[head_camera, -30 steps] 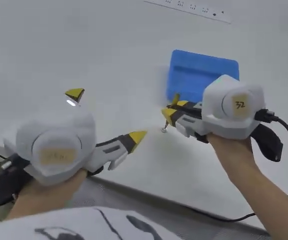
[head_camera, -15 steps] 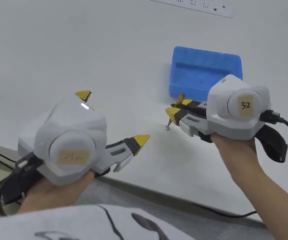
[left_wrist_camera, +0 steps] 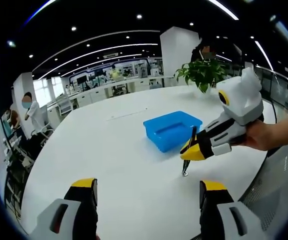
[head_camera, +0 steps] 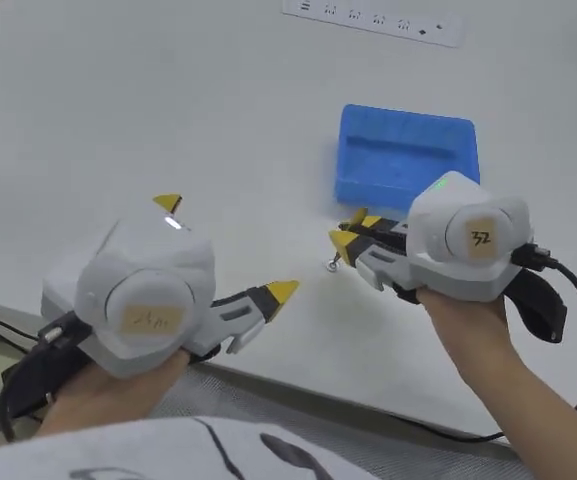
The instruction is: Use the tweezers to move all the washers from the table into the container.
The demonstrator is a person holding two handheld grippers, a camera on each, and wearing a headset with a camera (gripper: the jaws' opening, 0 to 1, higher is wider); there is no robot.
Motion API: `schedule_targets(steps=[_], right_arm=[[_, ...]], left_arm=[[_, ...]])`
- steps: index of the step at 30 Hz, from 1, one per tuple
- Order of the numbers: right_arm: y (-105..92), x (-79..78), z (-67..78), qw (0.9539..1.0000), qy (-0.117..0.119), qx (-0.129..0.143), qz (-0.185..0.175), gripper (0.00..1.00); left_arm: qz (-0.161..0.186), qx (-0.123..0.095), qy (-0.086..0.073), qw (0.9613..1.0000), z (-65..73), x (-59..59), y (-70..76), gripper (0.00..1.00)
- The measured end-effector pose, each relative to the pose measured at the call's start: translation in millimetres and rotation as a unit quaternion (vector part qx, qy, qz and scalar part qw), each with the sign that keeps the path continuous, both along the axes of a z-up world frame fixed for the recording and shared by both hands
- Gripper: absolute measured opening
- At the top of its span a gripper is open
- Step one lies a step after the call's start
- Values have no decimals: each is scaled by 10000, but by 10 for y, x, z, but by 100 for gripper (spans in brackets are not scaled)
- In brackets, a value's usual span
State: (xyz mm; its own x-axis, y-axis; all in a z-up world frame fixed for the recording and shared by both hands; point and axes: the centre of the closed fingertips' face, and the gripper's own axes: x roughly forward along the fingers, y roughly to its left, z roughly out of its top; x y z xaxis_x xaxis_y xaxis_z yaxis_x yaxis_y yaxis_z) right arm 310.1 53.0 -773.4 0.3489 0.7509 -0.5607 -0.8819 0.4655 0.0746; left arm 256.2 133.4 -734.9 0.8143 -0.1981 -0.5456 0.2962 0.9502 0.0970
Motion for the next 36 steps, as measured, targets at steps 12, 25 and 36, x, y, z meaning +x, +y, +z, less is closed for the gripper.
schedule_targets(steps=[12, 25, 36], right_arm=[[-86, 129, 204, 9990, 223, 209, -334, 2], [-114, 709, 863, 9952, -524, 531, -626, 3], [-38, 1009, 608, 9944, -622, 249, -813, 3]], left_arm=[[-105, 46, 84, 9999, -38, 4, -57, 86], [-90, 58, 133, 9999, -33, -13, -79, 86], [-170, 78, 222, 9996, -61, -33, -110, 87]])
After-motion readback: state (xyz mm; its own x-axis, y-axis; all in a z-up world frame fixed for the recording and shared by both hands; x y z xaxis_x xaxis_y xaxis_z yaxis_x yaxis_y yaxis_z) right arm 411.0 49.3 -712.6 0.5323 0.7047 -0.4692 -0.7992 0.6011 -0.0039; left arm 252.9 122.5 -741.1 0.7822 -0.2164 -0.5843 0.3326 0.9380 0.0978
